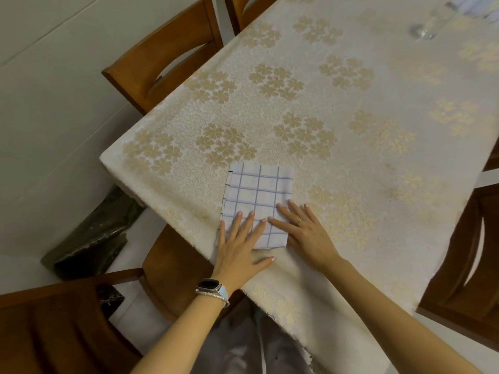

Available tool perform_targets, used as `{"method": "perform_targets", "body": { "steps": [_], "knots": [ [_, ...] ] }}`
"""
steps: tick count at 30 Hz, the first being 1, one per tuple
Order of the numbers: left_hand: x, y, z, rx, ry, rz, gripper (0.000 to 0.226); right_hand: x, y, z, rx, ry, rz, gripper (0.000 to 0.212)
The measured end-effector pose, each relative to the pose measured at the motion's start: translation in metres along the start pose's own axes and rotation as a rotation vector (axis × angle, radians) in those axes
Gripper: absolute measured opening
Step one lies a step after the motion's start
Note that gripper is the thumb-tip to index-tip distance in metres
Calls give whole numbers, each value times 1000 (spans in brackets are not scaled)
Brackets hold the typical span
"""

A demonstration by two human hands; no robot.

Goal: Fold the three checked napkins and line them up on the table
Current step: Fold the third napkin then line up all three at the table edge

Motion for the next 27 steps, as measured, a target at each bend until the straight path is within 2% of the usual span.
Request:
{"method": "perform_targets", "body": {
  "steps": [4, 8, 12, 19, 23, 27],
  "knots": [
    [20, -6, 20, -95, -90, -167, 67, 7, -10, -6, -32, 178, 33, 50],
    [26, -6, 48, -140, -246, -224, 66, 12, -19, -12, -12, 282, 40, 52],
    [33, 2, 58, -174, -252, -278, 53, 18, -24, -14, -5, 237, 28, 48],
    [39, 6, 58, -175, -236, -259, 51, 25, -33, -22, -15, 49, -166, 38],
    [42, 8, 65, -80, -290, -249, 49, 31, -34, -29, -99, 93, -286, 31],
    [52, 13, 71, 105, -495, -259, 18, 46, -26, -35, -271, 132, -415, 17]
  ]
}}
Point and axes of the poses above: each hand's wrist, its own y-axis towards the middle knuckle, its own x-axis out of the back of the hand, z = x × y, the point moved 8 cm from there along y, towards the middle knuckle, and after that the axes turned 2 degrees about -z, right-handed, at the moved point
